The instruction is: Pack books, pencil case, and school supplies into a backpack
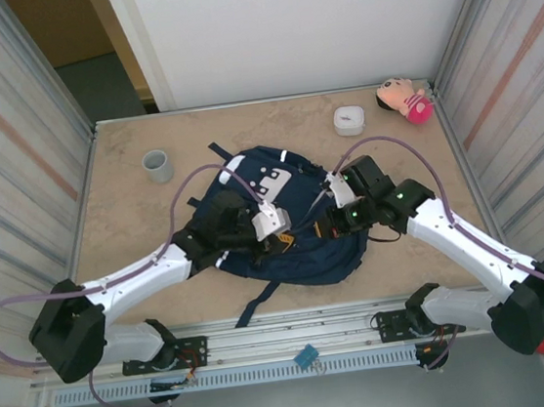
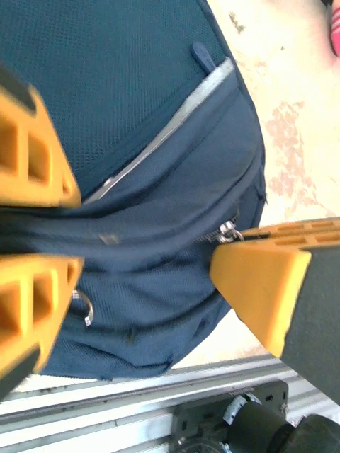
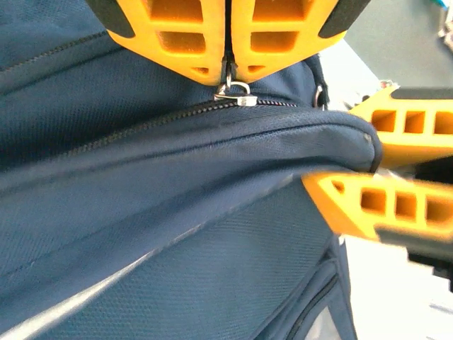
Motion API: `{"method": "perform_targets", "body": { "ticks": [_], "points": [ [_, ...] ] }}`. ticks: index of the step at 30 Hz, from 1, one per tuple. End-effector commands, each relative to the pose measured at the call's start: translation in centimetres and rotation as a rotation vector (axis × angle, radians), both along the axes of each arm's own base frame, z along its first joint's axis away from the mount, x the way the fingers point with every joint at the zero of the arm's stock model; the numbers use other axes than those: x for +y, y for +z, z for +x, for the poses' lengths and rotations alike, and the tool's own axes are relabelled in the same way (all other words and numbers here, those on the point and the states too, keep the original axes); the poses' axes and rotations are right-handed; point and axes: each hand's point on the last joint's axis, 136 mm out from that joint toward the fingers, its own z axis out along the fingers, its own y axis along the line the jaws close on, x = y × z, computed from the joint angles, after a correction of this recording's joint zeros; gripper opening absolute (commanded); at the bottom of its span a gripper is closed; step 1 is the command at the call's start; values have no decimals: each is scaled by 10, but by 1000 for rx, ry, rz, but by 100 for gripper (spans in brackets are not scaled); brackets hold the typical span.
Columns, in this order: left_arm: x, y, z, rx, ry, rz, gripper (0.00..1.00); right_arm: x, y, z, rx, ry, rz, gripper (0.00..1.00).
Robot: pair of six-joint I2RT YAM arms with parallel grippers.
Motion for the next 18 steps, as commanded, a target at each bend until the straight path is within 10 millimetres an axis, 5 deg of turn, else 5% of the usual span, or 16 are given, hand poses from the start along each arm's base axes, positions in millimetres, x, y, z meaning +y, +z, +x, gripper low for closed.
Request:
{"method": "perform_targets", "body": {
  "ticks": [1, 4, 8, 12, 18],
  "points": [
    [20, 11, 18, 85, 171, -1, 44, 5, 3, -1, -19, -29, -8, 0],
    [33, 29, 25, 271, 392, -69, 57, 8, 3, 0, -16, -72, -9, 0],
    [86, 29, 32, 504, 840, -148, 68, 13, -3, -3, -15, -79, -23, 0],
    [123, 0, 15, 758, 1130, -194, 75, 17, -8, -7, -5, -60, -52, 0],
    [130, -44, 16, 951, 1263, -316, 71, 23, -11, -12, -53, -38, -121, 0]
  ]
}}
